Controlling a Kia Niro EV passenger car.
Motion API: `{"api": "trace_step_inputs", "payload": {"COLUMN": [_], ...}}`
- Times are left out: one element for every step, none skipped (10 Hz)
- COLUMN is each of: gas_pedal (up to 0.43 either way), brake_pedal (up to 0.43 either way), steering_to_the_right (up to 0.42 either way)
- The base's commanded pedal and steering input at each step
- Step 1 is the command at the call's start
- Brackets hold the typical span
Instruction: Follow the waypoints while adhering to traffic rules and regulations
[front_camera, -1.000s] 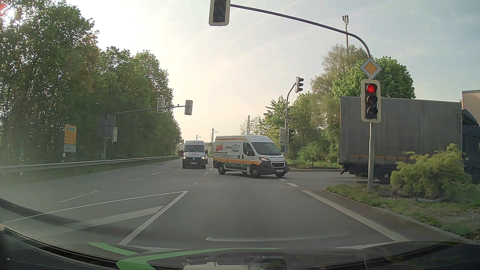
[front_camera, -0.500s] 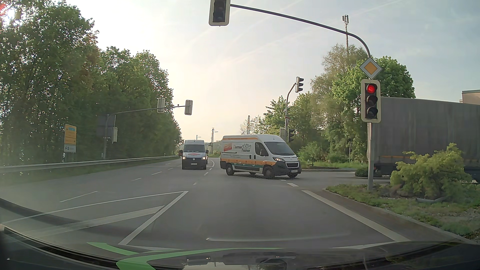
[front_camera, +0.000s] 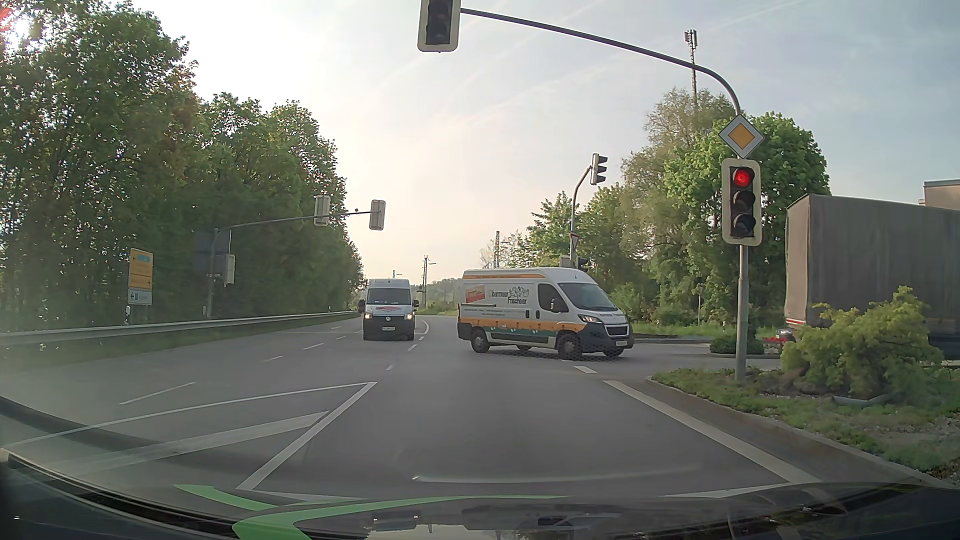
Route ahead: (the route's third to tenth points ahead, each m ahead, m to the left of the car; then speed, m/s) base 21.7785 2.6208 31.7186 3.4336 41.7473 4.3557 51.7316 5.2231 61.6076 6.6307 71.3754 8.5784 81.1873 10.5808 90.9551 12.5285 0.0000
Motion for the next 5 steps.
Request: {"api": "trace_step_inputs", "payload": {"gas_pedal": [0.0,0.0,0.0,0.0,0.0], "brake_pedal": [0.25,0.25,0.25,0.25,0.25], "steering_to_the_right": [0.003,0.003,0.002,0.002,0.002]}}
